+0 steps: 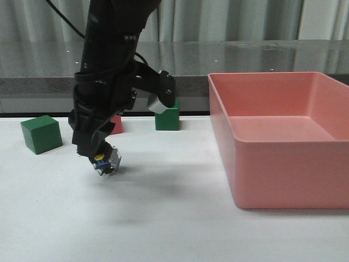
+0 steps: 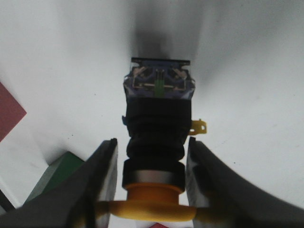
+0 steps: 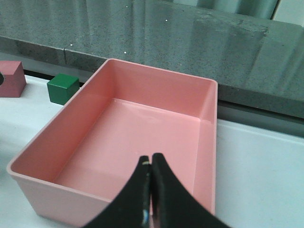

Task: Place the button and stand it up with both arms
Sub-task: 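Lower the button upright onto the table with the left gripper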

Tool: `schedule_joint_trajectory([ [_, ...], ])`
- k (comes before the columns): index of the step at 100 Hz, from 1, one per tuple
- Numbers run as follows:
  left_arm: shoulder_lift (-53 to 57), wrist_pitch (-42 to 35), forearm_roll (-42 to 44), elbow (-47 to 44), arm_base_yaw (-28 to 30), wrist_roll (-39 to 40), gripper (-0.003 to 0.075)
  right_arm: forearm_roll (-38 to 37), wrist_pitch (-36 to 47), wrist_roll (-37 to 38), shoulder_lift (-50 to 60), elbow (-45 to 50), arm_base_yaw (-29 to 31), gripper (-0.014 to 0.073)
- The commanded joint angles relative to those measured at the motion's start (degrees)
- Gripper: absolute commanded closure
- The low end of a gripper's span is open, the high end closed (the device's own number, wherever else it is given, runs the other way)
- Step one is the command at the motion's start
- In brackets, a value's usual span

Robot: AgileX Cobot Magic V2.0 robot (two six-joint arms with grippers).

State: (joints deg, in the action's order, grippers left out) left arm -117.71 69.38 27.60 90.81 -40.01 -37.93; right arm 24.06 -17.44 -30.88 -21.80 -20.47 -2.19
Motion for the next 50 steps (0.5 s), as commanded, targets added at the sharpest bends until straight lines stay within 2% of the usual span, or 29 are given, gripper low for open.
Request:
schedule_joint_trajectory([
  [1,3.0,3.8,1.5,1.2,-0.3,-0.3,0.0738,0.9,3.5,-0.1,-0.1,-1.5,0.3,0.0655],
  [27,7.8,3.8,1.7,-5.7,-0.3,-2.8,0.0738,0.9,3.3,-0.1,-0.1,-1.5,0.3,0.0655],
  [50,10.7,3.8,4.2,-6.4,-0.3,-3.7,0.0724,0.9,3.2,-0.1,-0.1,-1.5,0.3,0.0655],
])
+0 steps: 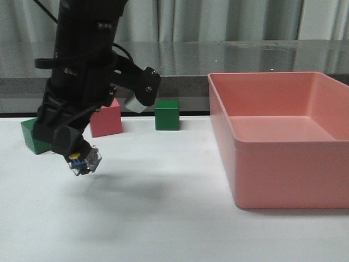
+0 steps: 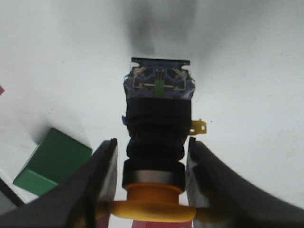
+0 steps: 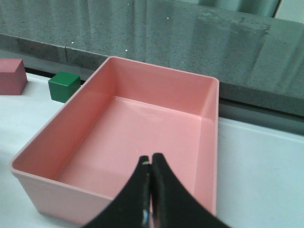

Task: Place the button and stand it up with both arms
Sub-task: 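Lower the button upright onto the table with the left gripper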

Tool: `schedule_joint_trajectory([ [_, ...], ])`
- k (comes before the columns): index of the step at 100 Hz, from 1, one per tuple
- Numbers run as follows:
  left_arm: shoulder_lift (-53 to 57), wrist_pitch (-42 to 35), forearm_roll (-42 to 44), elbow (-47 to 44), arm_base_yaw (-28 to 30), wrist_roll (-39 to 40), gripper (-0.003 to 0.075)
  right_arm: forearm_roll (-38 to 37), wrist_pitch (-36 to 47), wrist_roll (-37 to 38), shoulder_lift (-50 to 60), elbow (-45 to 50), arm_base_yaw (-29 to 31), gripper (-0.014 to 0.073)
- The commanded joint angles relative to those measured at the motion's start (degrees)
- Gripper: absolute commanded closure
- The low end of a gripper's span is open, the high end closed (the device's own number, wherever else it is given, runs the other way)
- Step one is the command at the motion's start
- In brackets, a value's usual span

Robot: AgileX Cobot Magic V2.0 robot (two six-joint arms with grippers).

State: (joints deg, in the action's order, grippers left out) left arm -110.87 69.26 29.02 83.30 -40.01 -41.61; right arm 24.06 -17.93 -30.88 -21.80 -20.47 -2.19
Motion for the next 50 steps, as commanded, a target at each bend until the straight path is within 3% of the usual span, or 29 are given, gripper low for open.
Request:
schedule_joint_trajectory([
  [1,3.9,3.9,2.8,1.1,-0.3,0.0,0.0724,0.9,3.7,-0.1,-0.1,-1.5,0.3,0.0655],
  [50,3.4,3.9,3.3,1.1,-0.3,0.0,0.0724,0.9,2.5,-0.1,-0.1,-1.5,0.3,0.0655],
])
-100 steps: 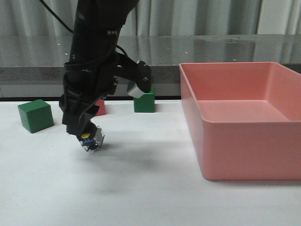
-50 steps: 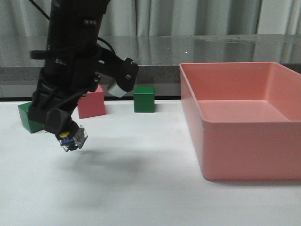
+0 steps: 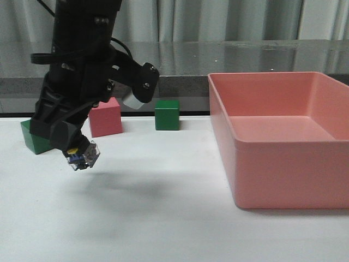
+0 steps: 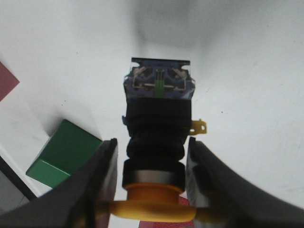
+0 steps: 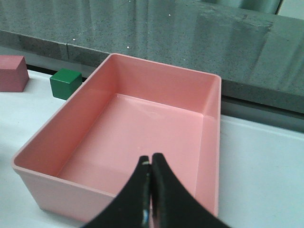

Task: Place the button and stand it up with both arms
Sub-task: 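Lower the button upright onto the table with the left gripper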

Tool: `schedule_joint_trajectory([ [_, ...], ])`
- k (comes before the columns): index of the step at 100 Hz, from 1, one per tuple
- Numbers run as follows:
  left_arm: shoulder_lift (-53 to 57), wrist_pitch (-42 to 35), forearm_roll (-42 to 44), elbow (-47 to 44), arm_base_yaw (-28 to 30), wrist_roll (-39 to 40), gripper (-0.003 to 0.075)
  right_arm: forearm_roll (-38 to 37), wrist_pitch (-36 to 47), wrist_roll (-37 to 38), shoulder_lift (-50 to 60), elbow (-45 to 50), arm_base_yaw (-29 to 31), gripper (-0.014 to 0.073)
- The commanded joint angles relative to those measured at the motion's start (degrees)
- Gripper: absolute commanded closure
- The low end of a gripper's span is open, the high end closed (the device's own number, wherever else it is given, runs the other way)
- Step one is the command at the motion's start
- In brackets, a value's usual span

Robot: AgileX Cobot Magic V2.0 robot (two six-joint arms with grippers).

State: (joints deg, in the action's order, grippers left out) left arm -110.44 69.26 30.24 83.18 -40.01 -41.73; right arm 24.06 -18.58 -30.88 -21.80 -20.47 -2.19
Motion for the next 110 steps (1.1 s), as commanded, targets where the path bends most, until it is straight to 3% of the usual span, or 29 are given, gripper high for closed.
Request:
schedule_joint_trajectory([
  [1,3.0,3.9,2.1,1.2,-0.3,0.1,0.0724,0.9,3.2,-0.1,-0.1,-1.5,0.3,0.0655],
  [83,-0.9,3.8,0.0,1.2,0.0,0.1,0.0716,0.9,3.2,-0.1,-0.1,-1.5,0.3,0.0655],
  [95,-0.9,3.8,0.0,1.2,0.0,0.1,0.0637,0.9,3.2,-0.1,-0.1,-1.5,0.1,0.0655],
  [110,-0.9,3.8,0.0,1.2,0.0,0.1,0.0428,0.9,3.2,-0.1,-0.1,-1.5,0.1,0.0655],
])
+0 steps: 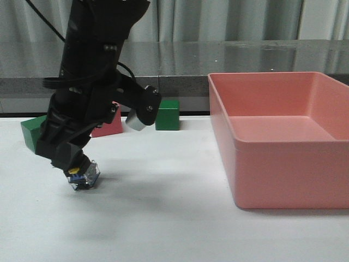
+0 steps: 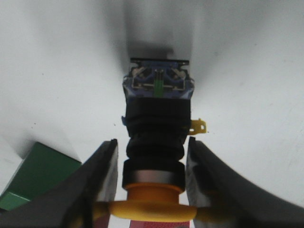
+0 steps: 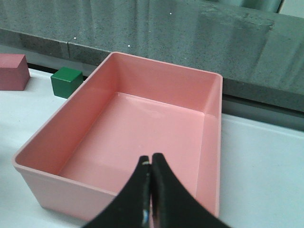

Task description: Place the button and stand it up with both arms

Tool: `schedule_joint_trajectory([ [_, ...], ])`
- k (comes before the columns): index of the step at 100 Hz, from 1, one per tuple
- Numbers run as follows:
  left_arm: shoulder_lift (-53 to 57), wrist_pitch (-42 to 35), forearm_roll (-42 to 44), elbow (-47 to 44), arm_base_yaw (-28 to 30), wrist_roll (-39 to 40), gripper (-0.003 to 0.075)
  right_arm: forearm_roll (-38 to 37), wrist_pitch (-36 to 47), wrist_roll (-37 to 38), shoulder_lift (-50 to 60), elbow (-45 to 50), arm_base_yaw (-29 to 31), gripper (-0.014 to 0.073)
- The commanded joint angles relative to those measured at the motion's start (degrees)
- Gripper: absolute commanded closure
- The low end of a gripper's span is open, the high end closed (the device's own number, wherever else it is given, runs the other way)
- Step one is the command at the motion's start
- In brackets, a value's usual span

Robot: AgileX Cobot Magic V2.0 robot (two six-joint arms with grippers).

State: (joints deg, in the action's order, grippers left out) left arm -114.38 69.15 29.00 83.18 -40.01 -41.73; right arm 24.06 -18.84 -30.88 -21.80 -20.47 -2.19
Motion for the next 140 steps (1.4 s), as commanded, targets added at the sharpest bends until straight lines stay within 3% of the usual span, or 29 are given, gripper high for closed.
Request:
schedule_joint_trajectory([
  [1,3.0,3.9,1.2,1.2,0.0,0.1,0.0418,0.9,3.5,-0.1,-0.1,-1.5,0.1,0.0655],
  [9,3.0,3.9,1.2,1.2,0.0,0.1,0.0323,0.9,3.5,-0.1,-0.1,-1.5,0.1,0.0655],
  [18,3.0,3.9,1.2,1.2,0.0,0.1,0.0287,0.9,3.5,-0.1,-0.1,-1.5,0.1,0.0655],
  [57,4.7,3.9,0.3,1.2,0.2,0.1,0.0288,0.9,3.5,-0.1,-0.1,-1.5,0.1,0.0655],
  [77,9.0,4.1,-5.4,1.1,1.9,0.1,0.0288,0.9,3.5,-0.1,-0.1,-1.5,0.1,0.0655],
  [104,17.5,4.1,-5.4,-3.5,5.3,0.3,0.0296,0.9,3.5,-0.1,-0.1,-1.5,0.1,0.0655],
  [115,22.0,4.0,-6.9,-3.4,6.6,4.7,0.0399,0.9,3.5,-0.1,-0.1,-1.5,0.1,0.0655],
  [133,30.6,2.9,-11.6,-3.4,11.1,9.5,0.0739,0.9,3.5,-0.1,-0.1,-1.5,0.1,0.0655],
  [140,33.9,1.5,-14.2,-3.4,13.7,13.3,0.074,0.9,3.5,-0.1,-0.1,-1.5,0.1,0.0655],
])
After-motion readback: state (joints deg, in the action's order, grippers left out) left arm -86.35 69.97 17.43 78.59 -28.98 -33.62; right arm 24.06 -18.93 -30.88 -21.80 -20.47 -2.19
